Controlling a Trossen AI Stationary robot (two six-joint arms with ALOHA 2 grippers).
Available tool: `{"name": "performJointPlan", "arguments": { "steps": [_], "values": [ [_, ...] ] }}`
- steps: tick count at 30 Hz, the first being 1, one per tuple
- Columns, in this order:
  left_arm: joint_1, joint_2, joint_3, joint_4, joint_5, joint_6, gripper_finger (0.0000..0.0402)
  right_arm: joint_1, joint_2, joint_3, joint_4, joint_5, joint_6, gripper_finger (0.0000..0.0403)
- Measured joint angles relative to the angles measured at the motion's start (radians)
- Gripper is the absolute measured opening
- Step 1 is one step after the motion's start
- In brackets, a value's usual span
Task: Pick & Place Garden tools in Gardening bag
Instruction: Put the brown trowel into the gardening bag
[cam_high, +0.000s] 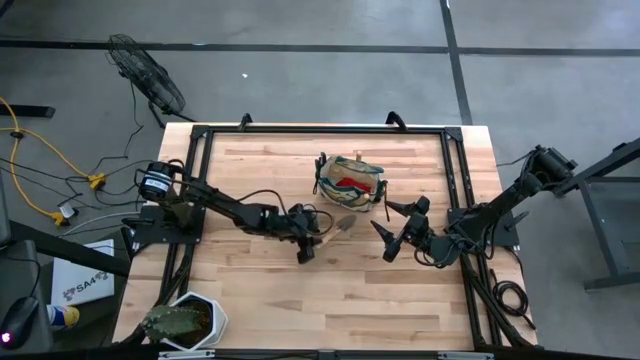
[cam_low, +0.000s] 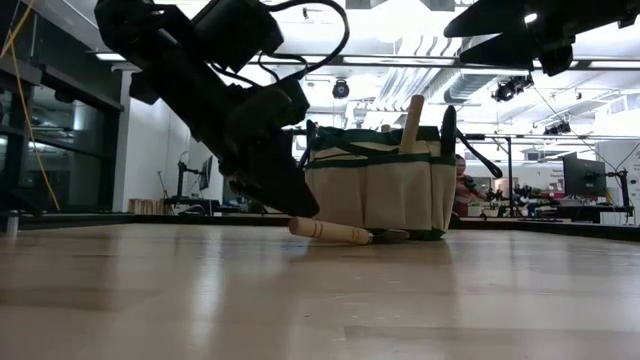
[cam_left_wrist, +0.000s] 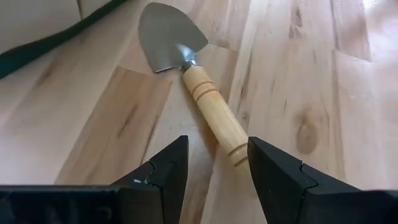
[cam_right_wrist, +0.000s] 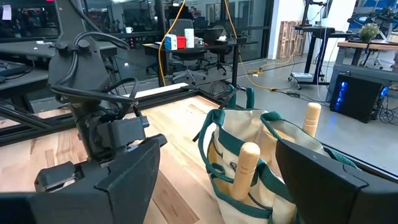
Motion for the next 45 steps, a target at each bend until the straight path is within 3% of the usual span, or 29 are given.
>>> {"name": "performJointPlan", "arguments": {
  "steps": [12,45],
  "values": [
    [0.000,0.001,0.000,0.007,0.066,-0.117,0.0161,0.000,0.000,0.000,-0.019,0.001,0.041,0.0311],
    [0.000,0.001,0.001,0.064,0.023,-0.252,0.0161,0.000,0.000,0.000,-0.069,0.000,0.102,0.0311]
  ]
}}
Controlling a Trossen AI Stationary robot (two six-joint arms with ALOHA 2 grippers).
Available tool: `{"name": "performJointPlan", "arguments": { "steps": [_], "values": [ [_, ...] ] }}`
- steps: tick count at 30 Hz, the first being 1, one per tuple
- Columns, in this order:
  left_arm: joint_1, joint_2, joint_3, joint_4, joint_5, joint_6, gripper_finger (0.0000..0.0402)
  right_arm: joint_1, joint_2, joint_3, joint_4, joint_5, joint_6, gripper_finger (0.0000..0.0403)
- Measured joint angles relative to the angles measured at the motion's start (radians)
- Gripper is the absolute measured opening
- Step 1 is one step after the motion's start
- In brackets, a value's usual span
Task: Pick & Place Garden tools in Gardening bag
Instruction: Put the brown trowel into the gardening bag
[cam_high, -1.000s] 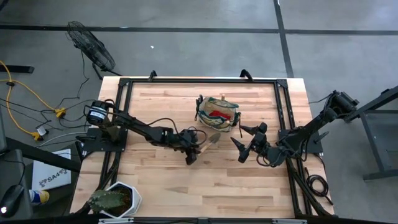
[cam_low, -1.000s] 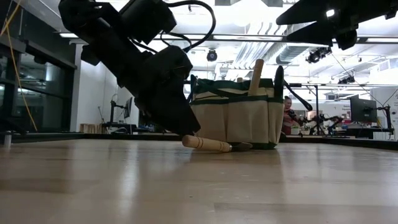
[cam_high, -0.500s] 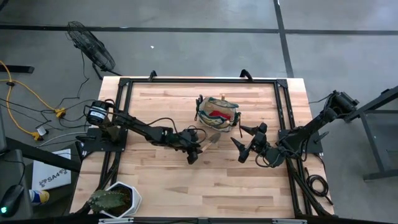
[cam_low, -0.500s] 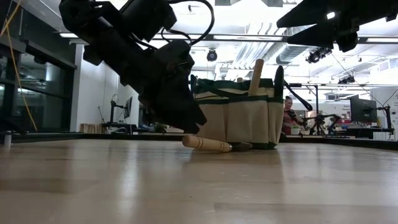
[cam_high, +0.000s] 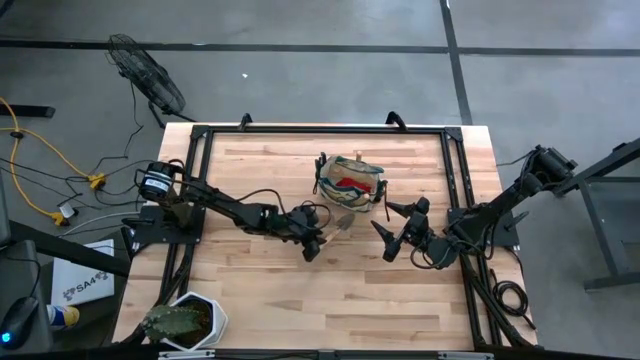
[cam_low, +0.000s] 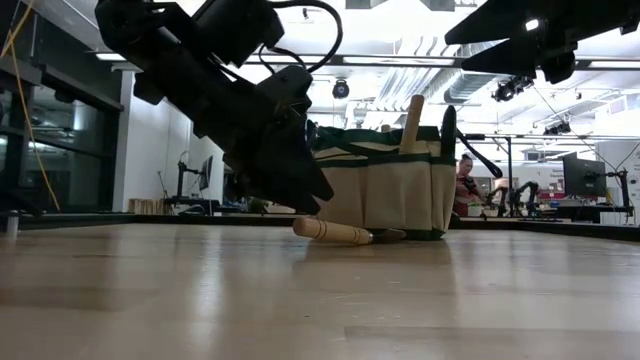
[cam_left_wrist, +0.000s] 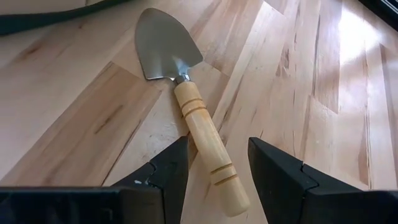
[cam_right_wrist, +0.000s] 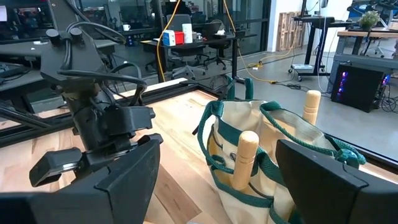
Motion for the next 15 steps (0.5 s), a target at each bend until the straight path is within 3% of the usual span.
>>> {"name": "performJointPlan", "arguments": {
  "steps": [15],
  "values": [
    [0.000,0.000,0.000,-0.002,-0.063,-0.057,0.0161,0.000,0.000,0.000,0.000,-0.006,0.003,0.0311]
  ]
}}
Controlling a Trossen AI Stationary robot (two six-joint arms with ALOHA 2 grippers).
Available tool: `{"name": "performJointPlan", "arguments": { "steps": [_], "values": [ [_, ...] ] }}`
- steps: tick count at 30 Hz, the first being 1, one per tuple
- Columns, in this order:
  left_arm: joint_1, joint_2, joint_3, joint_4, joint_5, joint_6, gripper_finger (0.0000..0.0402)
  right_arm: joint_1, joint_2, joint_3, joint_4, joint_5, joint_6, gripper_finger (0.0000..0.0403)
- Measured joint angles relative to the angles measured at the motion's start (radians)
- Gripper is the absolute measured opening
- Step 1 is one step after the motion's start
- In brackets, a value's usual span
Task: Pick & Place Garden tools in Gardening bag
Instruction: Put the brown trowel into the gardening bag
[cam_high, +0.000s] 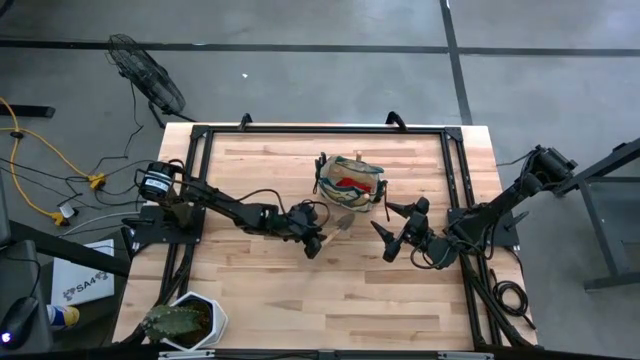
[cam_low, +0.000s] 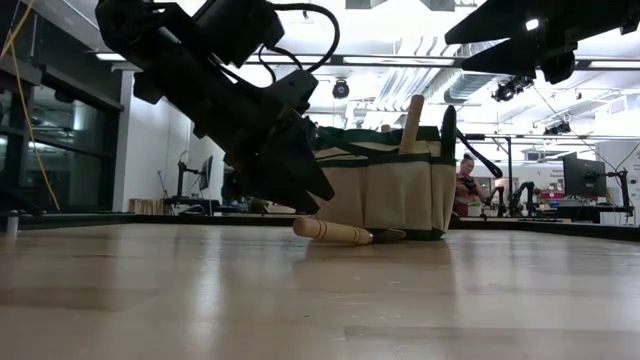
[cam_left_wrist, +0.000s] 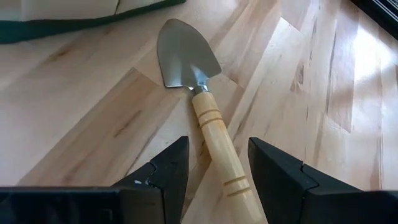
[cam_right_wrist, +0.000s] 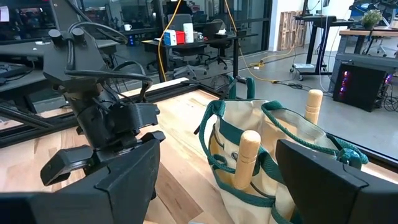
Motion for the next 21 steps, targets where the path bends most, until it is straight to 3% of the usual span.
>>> {"name": "performJointPlan", "arguments": {
  "steps": [15,21],
  "values": [
    [-0.055,0.000,0.000,-0.006,-0.055,0.000,0.0161,0.000,0.000,0.000,0.000,0.000,0.000,0.0311],
    [-0.054,0.085,0.039,-0.008,-0.037,-0.001,0.0161,0.000,0.000,0.000,0.000,-0.008,0.001,0.0311]
  ]
}}
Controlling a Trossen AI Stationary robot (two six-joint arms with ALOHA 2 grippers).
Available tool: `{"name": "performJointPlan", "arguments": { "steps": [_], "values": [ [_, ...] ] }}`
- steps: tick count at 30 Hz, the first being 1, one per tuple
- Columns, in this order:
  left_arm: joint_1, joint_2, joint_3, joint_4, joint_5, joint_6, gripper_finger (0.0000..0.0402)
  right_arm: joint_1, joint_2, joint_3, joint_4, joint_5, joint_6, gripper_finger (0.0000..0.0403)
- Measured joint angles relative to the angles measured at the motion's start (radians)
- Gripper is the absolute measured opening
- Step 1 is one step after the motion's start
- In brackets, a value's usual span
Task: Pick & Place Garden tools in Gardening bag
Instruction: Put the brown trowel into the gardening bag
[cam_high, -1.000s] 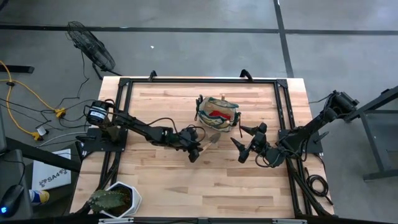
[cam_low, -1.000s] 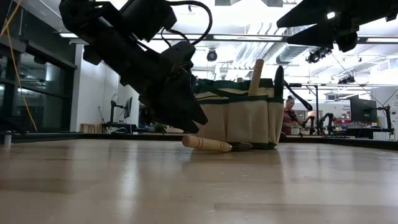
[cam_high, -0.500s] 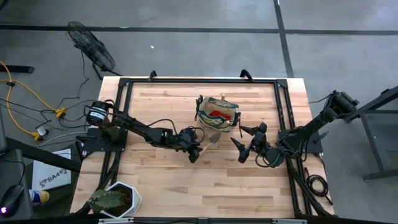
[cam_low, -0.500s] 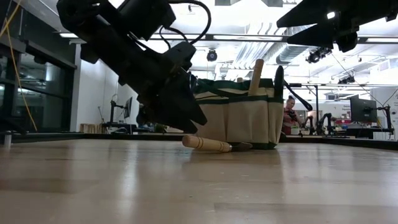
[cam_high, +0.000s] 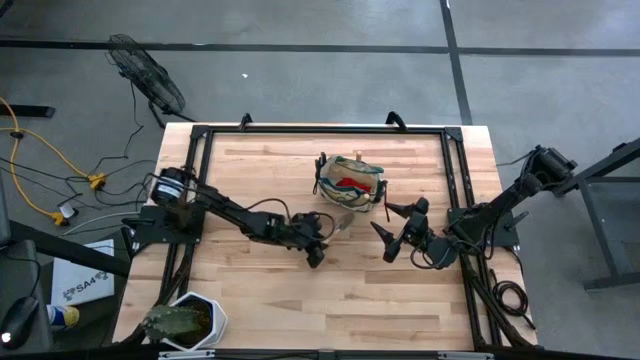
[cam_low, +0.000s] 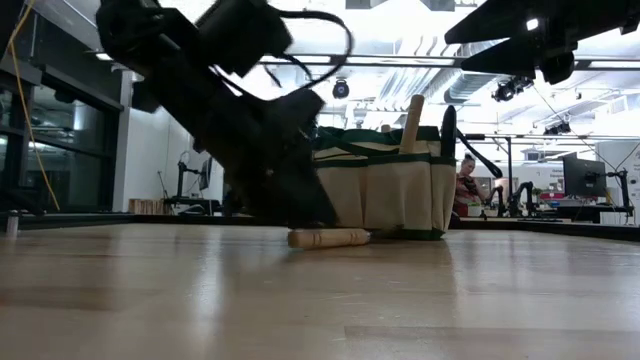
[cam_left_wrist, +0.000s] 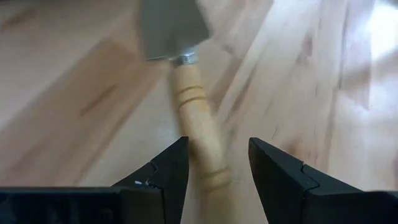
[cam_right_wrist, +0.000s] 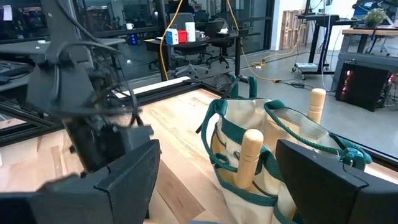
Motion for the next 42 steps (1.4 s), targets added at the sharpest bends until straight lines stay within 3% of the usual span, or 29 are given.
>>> {"name": "performJointPlan", "arguments": {
  "steps": [5,14,23,25,33,38,42],
  "values": [
    [0.000,0.078,0.077,-0.032,0.029,0.008,0.0161,0.000,0.000,0.000,-0.021,-0.014,0.027,0.0311],
    [0.000,0.089,0.135,-0.172,0.022,0.036,0.0157,0.000,0.005,0.000,-0.046,-0.037,0.052,0.0311],
    [0.002,0.089,0.133,-0.229,0.026,0.062,0.0065,0.000,0.004,0.000,-0.045,-0.045,0.058,0.0311],
    [0.002,0.090,0.133,-0.229,0.035,0.070,0.0063,0.000,0.004,0.000,-0.045,-0.046,0.069,0.0311],
    [0.005,0.041,0.129,-0.278,0.105,0.088,0.0063,0.000,0.005,0.000,-0.004,-0.206,0.041,0.0311],
    [0.023,-0.021,0.197,-0.508,0.171,0.086,0.0063,0.000,0.004,0.001,0.131,-0.263,-0.105,0.0311],
    [0.029,-0.037,0.302,-0.674,0.171,0.110,0.0063,0.000,0.030,0.059,0.137,-0.277,-0.220,0.0311]
  ]
}}
